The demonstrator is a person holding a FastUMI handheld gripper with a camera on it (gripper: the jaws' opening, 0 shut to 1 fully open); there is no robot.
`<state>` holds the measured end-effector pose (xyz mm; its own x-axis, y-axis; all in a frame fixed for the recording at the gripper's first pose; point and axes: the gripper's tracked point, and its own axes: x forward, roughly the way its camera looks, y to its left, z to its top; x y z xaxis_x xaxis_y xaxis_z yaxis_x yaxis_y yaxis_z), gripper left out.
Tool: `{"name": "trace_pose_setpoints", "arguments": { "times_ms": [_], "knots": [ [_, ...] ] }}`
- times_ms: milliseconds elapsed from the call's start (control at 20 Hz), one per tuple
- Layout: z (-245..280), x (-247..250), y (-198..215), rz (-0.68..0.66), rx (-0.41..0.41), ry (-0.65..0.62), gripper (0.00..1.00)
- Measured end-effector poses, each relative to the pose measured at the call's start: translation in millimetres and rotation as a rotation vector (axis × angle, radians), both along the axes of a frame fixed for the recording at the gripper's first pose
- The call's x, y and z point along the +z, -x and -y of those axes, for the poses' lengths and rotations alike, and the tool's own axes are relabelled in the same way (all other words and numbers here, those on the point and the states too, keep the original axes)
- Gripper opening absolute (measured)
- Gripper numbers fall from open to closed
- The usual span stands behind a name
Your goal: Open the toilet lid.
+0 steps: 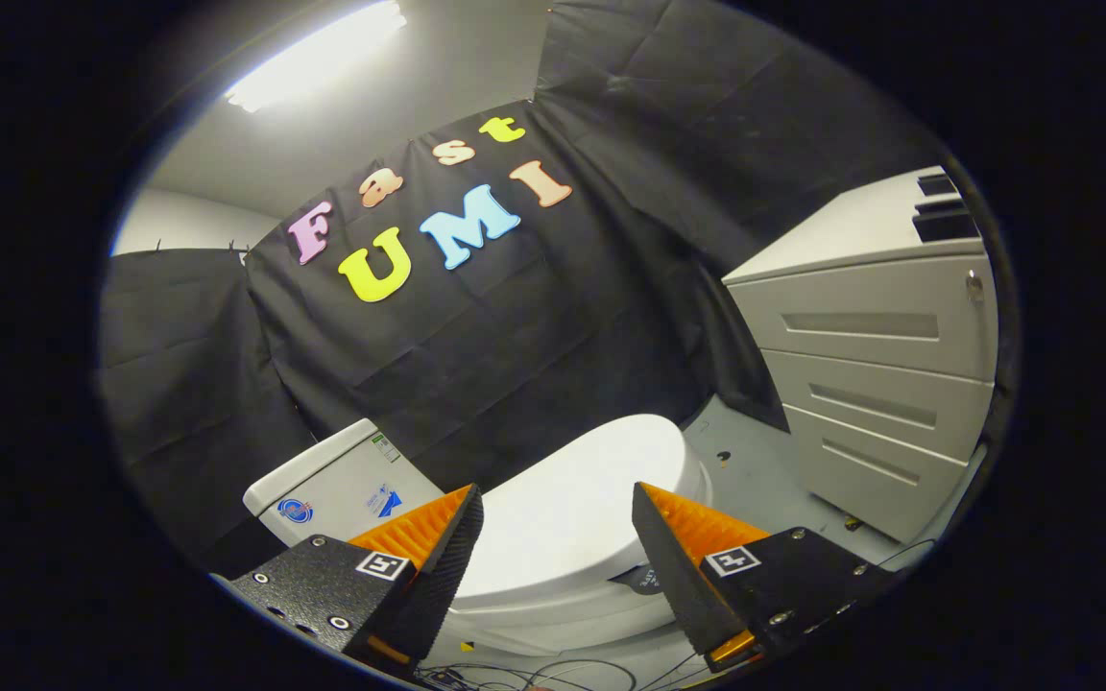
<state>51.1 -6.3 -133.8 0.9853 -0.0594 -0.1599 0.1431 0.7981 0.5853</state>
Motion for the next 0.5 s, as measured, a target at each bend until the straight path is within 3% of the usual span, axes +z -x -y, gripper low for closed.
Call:
{"name": "trace_pose_setpoints", "arguments": {
  "times_ms": [500],
  "knots": [
    [17.6,-69.2,4.2,-0.116,-0.1,-0.202,0.95]
  ]
}}
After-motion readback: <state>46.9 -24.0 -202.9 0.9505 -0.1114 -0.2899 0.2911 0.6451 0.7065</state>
